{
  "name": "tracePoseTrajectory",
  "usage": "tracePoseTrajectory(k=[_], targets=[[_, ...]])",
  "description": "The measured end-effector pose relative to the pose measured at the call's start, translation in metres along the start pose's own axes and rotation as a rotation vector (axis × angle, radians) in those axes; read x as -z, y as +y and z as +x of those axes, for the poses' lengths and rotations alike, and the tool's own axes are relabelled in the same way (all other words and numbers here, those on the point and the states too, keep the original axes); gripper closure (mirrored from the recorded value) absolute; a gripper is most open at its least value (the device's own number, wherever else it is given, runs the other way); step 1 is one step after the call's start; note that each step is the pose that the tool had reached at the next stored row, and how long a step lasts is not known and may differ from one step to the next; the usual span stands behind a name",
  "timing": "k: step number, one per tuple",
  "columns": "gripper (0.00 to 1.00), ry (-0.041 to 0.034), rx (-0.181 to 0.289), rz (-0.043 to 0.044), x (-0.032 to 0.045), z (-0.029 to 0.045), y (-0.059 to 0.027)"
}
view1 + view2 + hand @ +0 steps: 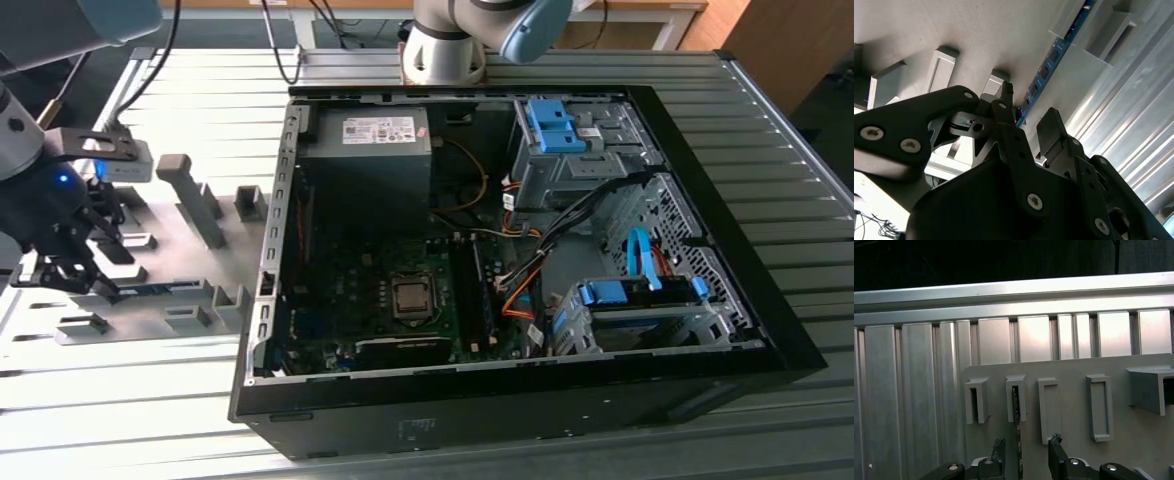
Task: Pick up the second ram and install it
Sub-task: 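Pick up the second ram and move it above second insertion slot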
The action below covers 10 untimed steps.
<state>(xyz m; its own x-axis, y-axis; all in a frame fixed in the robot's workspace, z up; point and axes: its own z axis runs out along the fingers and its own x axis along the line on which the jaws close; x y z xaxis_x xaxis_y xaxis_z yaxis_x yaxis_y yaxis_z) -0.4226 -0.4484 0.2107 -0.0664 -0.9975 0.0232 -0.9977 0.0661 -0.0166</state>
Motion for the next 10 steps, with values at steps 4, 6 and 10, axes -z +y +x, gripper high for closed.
tracePoseTrajectory(k=[4,6,10], targets=[[0.53,0.0,0.0,0.0,-0.0036,0.0004,0.0],[0.53,0.0,0.0,0.0002,-0.005,0.0005,0.0],[0.62,0.0,0.0,0.0006,-0.0074,0.0006,0.0001]])
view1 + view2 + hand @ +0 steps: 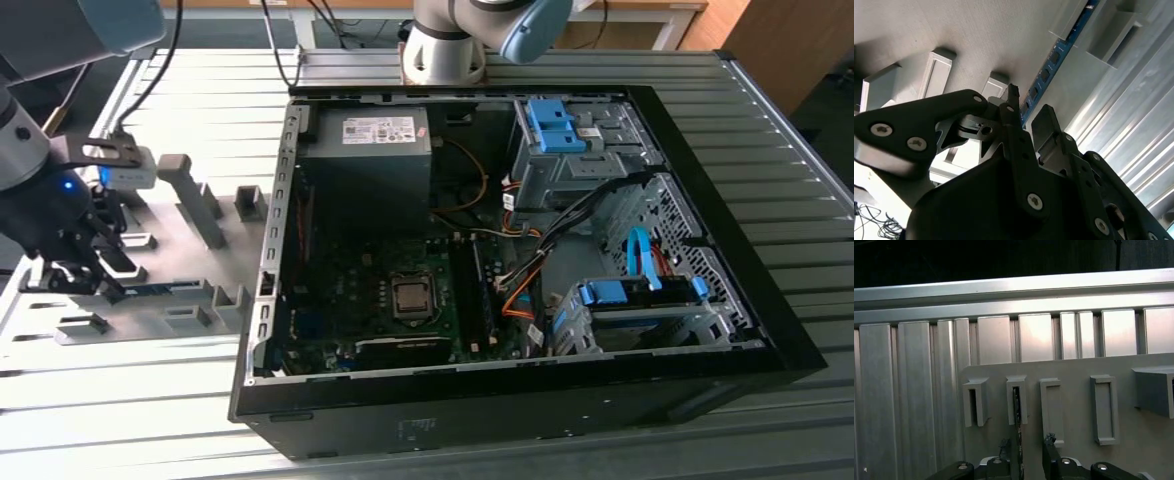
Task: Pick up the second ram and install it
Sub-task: 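Pick up the second ram and move it above second insertion slot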
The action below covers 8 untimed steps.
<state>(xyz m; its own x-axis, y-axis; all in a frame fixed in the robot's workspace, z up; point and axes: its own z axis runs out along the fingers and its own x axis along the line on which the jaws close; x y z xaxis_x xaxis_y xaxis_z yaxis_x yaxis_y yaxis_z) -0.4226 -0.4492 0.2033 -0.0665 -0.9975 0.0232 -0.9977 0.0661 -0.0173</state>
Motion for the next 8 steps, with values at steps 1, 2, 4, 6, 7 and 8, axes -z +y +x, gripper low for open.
tracePoseTrajectory(k=[1,2,4,6,7,8], targets=[[0.62,0.0,0.0,0.0001,-0.0005,0.0001,0.0],[0.62,0.0,0.0,0.0003,-0.0011,0.0003,0.0],[0.62,-0.0002,0.0,0.0007,-0.0023,0.0009,-0.0001],[0.62,-0.0001,0.0,0.0009,-0.0035,0.0014,-0.0001],[0.62,-0.0001,0.0,0.001,-0.0042,0.0017,-0.0001],[0.62,-0.0001,0.0,0.0012,-0.005,0.0019,-0.0001]])
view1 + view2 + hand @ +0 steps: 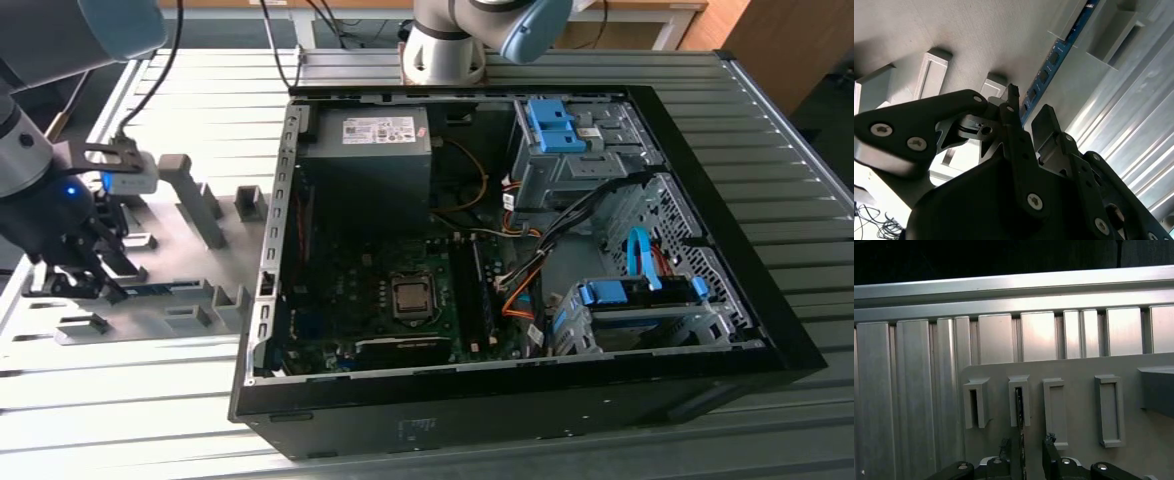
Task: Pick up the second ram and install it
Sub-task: 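Pick up the second ram and move it above second insertion slot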
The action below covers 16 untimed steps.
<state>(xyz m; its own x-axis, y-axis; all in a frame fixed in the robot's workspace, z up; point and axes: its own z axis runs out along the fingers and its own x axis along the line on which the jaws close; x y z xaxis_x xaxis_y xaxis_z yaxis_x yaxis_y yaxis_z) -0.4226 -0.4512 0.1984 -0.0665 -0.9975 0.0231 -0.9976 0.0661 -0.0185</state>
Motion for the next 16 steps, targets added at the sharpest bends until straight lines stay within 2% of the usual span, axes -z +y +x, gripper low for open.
tracePoseTrajectory(k=[16], targets=[[0.62,0.0001,0.0,0.0052,-0.0067,0.0002,0.0001]])
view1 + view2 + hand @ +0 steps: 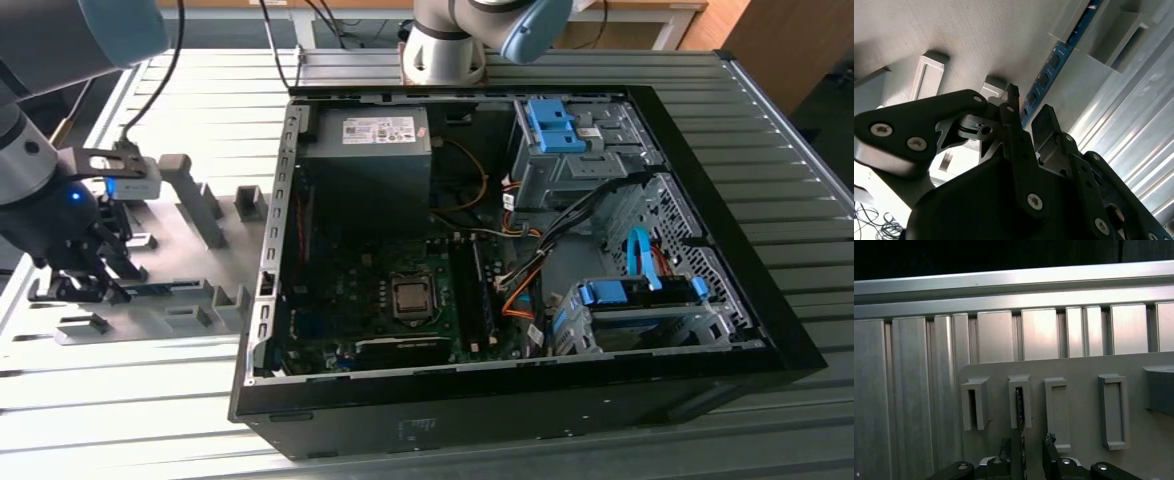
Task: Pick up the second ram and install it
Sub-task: 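Pick up the second ram and move it above second insertion slot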
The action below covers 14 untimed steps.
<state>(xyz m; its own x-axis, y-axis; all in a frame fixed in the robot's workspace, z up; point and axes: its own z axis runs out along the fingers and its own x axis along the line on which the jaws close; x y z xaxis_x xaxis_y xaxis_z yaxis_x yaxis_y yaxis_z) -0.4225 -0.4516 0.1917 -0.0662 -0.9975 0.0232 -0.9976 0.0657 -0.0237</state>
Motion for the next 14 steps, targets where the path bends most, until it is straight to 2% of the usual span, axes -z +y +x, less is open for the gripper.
tracePoseTrajectory(k=[5,6,7,14], targets=[[0.62,0.0001,0.0,0.0003,-0.001,0.0,0.0],[0.63,0.0002,0.0,0.0003,-0.001,0.0,0.0],[0.7,0.0002,0.0,0.0003,-0.0012,0.0,0.0],[0.7,0.0003,0.0,0.0004,-0.0026,-0.0002,-0.0006]])
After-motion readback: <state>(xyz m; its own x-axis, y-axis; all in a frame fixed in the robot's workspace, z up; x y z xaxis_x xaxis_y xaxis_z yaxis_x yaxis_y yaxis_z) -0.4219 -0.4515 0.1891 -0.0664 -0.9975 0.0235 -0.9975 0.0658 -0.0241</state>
